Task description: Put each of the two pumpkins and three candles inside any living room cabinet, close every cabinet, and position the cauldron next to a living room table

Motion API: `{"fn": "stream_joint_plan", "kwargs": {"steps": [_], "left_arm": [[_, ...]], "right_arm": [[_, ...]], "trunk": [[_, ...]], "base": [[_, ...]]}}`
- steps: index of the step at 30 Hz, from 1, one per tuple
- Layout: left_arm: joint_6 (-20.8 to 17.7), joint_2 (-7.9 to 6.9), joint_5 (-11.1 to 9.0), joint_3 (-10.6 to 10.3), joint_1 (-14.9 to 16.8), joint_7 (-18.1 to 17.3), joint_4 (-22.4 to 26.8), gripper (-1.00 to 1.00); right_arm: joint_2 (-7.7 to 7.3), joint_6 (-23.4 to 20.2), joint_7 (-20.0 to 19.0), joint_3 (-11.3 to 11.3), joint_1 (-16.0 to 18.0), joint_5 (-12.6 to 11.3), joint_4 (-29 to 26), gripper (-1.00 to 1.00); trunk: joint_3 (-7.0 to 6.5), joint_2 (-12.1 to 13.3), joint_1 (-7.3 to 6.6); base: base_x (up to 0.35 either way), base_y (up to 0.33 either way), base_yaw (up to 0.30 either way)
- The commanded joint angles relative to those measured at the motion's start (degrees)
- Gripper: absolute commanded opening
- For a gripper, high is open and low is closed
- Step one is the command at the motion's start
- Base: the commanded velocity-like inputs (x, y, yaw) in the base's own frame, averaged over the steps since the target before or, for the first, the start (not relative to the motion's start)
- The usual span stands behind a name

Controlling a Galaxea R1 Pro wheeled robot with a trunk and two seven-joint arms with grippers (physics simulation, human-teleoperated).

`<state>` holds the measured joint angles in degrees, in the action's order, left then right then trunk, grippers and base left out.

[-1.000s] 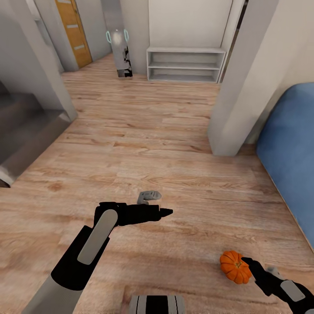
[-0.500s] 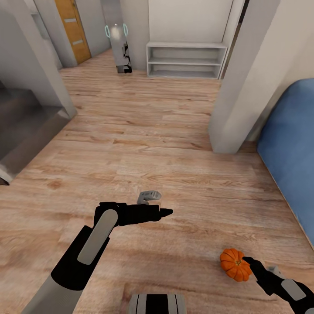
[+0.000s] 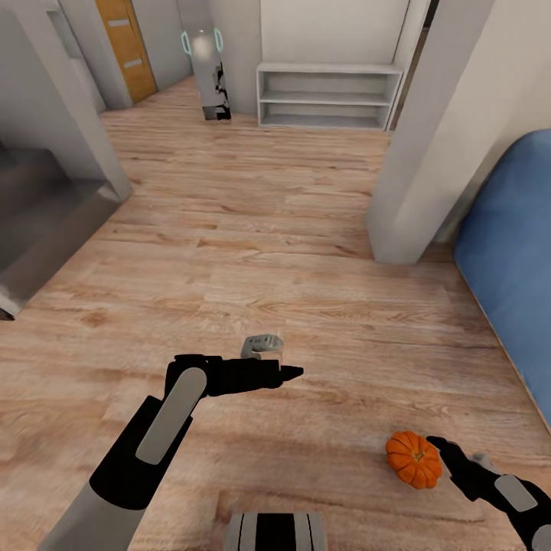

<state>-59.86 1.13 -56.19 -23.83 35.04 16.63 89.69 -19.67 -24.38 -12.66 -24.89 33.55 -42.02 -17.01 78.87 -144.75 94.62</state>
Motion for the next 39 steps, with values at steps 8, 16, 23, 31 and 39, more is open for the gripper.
{"fn": "stream_joint_plan", "kwargs": {"steps": [8,16,23,31,39], "left_arm": [[-0.14,0.01,-0.58,0.01,0.03,0.57,0.04,1.00],[-0.14,0.01,-0.93,0.01,0.03,0.47,0.10,1.00],[-0.14,-0.26,-5.22,0.00,0.02,0.43,0.38,1.00],[-0.14,-1.38,-9.06,-0.36,0.03,0.43,0.54,1.00],[-0.14,-1.56,-10.74,-0.58,0.03,0.43,0.94,1.00]], "right_arm": [[-0.04,-0.46,-0.16,-0.34,0.57,0.07,0.04,1.00],[-0.10,-0.49,-0.17,-0.34,0.63,0.21,0.05,1.00],[-0.11,-0.55,-0.19,-0.34,0.64,0.26,0.05,1.00],[-0.11,-0.69,-0.54,-0.30,0.64,0.19,0.03,1.00],[-1.70,-2.61,-4.88,-0.16,0.64,0.18,0.46,1.00]], "trunk": [[0.93,-0.07,0.09],[1.59,-0.11,0.17],[2.92,-0.19,0.33],[2.92,-0.19,0.33],[2.92,-0.19,0.33]], "base": [[0.000,0.000,0.000],[0.000,0.000,0.000],[0.000,0.000,0.000],[0.000,0.000,0.000],[0.000,0.000,0.000]]}}
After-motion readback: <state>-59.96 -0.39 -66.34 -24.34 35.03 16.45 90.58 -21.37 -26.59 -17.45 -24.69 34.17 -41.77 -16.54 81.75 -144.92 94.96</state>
